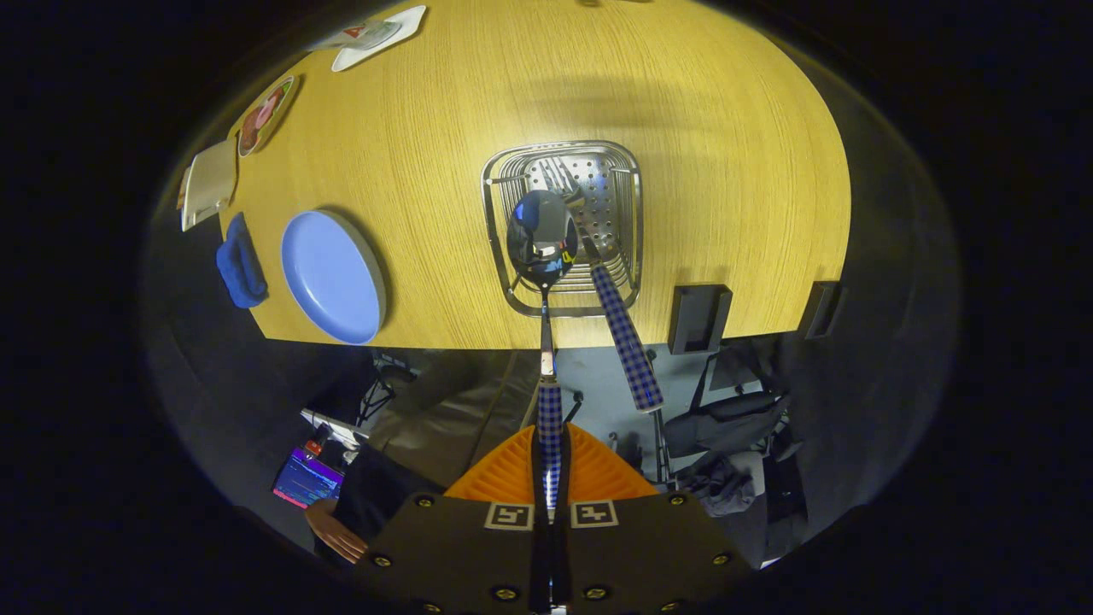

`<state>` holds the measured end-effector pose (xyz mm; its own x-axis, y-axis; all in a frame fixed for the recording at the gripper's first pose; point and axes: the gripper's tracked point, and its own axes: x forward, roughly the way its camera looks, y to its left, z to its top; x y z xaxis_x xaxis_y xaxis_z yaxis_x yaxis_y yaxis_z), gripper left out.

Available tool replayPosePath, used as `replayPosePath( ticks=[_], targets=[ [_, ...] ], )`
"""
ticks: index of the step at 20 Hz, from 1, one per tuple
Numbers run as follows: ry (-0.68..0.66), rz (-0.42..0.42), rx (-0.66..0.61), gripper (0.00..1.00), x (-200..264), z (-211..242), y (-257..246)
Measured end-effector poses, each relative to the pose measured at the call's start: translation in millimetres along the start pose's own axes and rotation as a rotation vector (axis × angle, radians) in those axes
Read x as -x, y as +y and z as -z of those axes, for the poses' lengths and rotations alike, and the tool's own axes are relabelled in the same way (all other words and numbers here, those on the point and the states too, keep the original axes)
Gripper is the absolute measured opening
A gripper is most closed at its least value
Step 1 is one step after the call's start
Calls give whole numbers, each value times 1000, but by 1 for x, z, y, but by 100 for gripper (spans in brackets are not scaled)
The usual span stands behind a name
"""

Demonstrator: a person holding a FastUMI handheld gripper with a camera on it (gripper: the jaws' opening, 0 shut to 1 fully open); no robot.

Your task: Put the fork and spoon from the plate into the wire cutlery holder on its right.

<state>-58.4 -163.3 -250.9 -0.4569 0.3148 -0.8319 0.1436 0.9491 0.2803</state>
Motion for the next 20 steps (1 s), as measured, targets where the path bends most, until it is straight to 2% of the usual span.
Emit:
replayPosePath(
  ticks=[11, 20],
  targets=[
    [96, 21, -44, 2, -4, -22, -2],
    [192, 94, -18, 2, 2, -33, -9]
  ],
)
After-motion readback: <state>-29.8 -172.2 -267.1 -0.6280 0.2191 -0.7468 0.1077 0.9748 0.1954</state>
